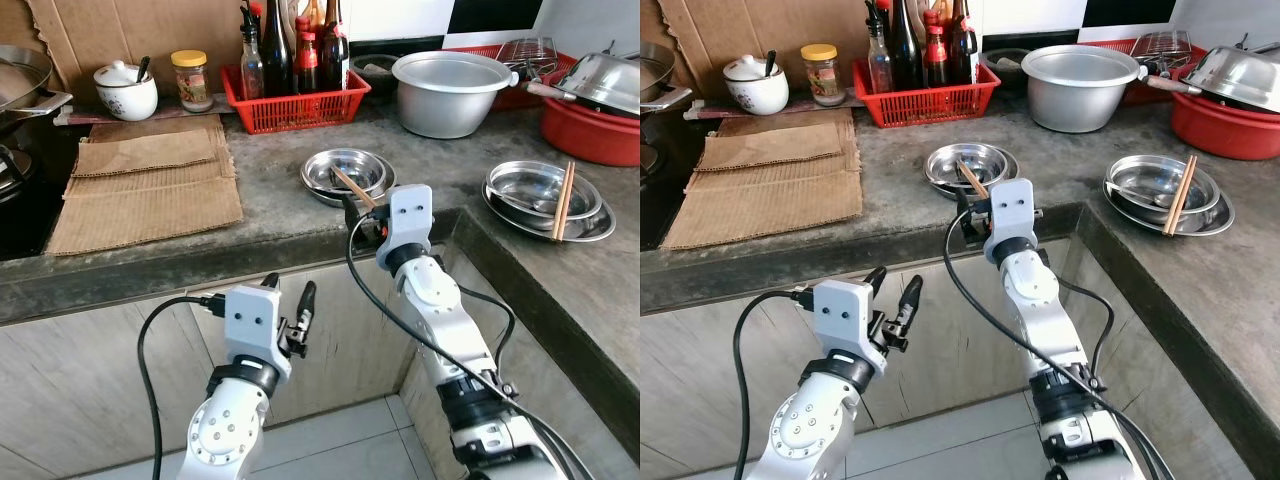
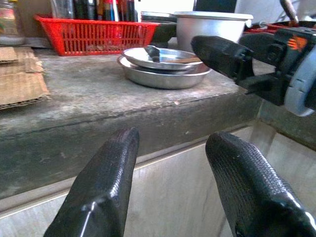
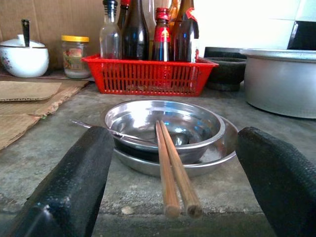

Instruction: Kitchen organization

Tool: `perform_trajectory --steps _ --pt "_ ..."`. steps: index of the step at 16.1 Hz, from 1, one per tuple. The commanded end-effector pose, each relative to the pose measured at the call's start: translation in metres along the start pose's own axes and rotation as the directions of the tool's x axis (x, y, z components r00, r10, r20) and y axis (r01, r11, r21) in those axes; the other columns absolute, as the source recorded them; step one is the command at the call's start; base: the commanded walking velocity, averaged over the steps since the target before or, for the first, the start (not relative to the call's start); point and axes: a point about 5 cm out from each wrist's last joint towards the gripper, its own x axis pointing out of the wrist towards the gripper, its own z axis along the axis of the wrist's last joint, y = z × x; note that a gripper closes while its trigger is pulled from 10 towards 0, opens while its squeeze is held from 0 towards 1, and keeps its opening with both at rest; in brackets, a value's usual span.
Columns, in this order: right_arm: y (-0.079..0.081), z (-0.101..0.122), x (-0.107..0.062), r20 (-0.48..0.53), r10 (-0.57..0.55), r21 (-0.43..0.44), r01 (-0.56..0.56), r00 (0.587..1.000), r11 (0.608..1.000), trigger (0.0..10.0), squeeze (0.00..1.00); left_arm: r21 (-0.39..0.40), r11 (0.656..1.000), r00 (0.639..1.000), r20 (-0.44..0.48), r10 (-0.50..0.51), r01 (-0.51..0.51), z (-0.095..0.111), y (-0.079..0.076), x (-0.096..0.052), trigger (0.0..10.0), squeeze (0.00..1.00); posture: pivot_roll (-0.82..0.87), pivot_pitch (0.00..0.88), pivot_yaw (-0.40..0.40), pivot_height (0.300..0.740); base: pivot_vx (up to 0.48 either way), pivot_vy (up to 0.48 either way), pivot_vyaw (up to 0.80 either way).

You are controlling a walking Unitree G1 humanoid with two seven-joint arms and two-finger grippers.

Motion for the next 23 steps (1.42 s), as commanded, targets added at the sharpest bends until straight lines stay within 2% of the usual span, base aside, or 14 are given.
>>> perform_trajectory --steps 1,13,14,15,23 --pt "0.001 0.003 0.004 0.017 -0.002 0.003 0.002 1.0 1.0 10.0 0.0 -0.008 1.0 1.0 0.017 -0.007 0.007 0.003 -0.001 -0.001 10.0 0.0 0.11 0.108 -0.046 0.74 0.0 0.0 0.0" --pt "0.004 -0.006 0.013 -0.011 0.006 0.011 -0.005 1.0 1.0 9.9 0.0 -0.025 0.999 0.999 0.029 -0.022 0.023 0.005 -0.005 0.0 10.0 0.0 0.11 0.1 -0.052 0.74 0.0 0.0 0.0" --pt "0.004 -0.006 0.013 -0.011 0.006 0.012 -0.006 1.0 1.0 4.4 0.0 -0.024 0.999 0.999 0.028 -0.024 0.025 0.005 -0.005 0.0 10.0 0.0 0.11 0.099 -0.049 0.74 0.0 0.0 0.0" --pt "0.004 -0.005 0.013 -0.01 0.005 0.014 -0.005 1.0 1.0 0.0 0.0 -0.023 0.999 0.999 0.026 -0.025 0.026 0.005 -0.006 0.0 10.0 0.0 0.11 0.097 -0.051 0.74 0.0 0.0 0.0" --pt "0.001 -0.001 0.018 0.007 0.002 0.018 -0.002 1.0 1.0 0.0 0.0 -0.011 1.0 0.999 0.034 -0.022 0.023 0.006 -0.005 0.001 10.0 0.0 0.11 0.089 -0.057 0.74 0.0 0.0 0.0"
